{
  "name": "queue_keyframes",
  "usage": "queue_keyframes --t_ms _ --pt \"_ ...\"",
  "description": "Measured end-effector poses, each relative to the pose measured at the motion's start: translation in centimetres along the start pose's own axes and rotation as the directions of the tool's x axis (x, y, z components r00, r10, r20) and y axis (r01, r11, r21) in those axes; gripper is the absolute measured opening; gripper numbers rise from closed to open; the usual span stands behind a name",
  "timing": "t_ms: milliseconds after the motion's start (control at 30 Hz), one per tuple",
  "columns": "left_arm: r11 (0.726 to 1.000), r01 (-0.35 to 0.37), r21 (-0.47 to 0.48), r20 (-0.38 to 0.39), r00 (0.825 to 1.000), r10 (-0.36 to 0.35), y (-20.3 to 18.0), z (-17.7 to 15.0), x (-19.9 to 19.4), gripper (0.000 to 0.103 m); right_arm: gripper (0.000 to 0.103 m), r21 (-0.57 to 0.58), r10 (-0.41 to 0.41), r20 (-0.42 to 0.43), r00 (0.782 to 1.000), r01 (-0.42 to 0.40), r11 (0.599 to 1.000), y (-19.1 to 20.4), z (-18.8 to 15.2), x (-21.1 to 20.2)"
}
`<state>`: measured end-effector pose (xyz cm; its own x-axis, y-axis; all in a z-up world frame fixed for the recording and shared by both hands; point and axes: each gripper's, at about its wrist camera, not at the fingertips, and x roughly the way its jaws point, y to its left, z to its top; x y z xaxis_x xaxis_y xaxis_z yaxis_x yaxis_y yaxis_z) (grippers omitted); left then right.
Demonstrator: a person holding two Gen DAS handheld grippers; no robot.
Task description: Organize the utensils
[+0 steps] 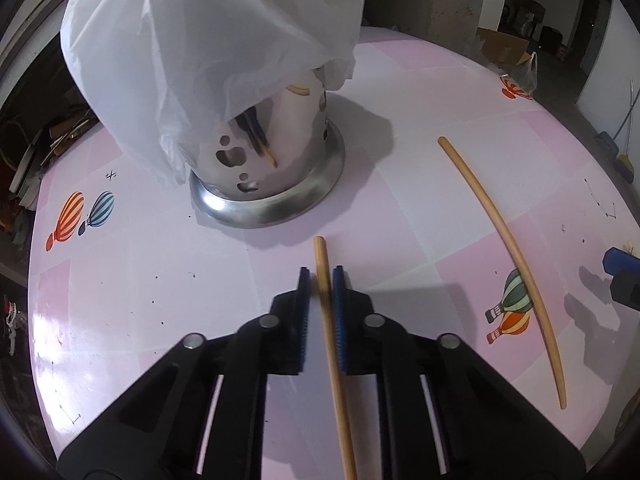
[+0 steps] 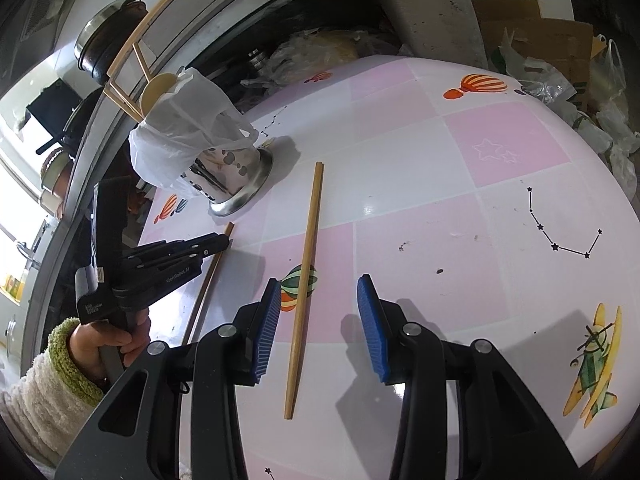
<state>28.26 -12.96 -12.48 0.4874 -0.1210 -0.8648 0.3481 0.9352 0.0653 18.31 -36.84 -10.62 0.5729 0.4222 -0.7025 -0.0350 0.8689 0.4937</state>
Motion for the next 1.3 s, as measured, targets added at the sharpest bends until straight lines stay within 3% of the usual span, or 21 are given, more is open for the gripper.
queue_keyframes --t_ms 367,533,800,1100,1300 --pt "0.998 0.025 -0.054 0.043 0.999 -0.023 0.4 0.1 -2.0 0.005 0.039 0.002 -0.006 0.012 1.0 0.006 1.0 -0.1 -0.1 -0.7" --pt "0.995 0.044 -0.085 0.124 0.992 -0.033 1.3 -0.1 -5.7 0.005 0.039 -0.018 -0.01 0.018 1.0 0.01 1.0 0.3 0.0 -1.0" --pt "0.983 0.054 -0.177 0.28 0.96 -0.002 4.6 -1.7 -13.4 0.005 0.039 -0.115 -0.011 0.058 0.998 0.017 0.993 1.7 3.1 -0.7" --pt "0.965 0.066 -0.255 0.353 0.935 0.029 8.5 -3.9 -17.7 0.005 0.038 -0.24 -0.057 -0.022 0.998 0.05 0.97 3.7 7.7 6.1" --pt "0.958 0.069 -0.277 0.371 0.928 0.041 10.0 -4.8 -18.7 0.005 0.032 -0.347 -0.202 -0.048 0.978 0.173 0.922 5.6 8.9 9.7"
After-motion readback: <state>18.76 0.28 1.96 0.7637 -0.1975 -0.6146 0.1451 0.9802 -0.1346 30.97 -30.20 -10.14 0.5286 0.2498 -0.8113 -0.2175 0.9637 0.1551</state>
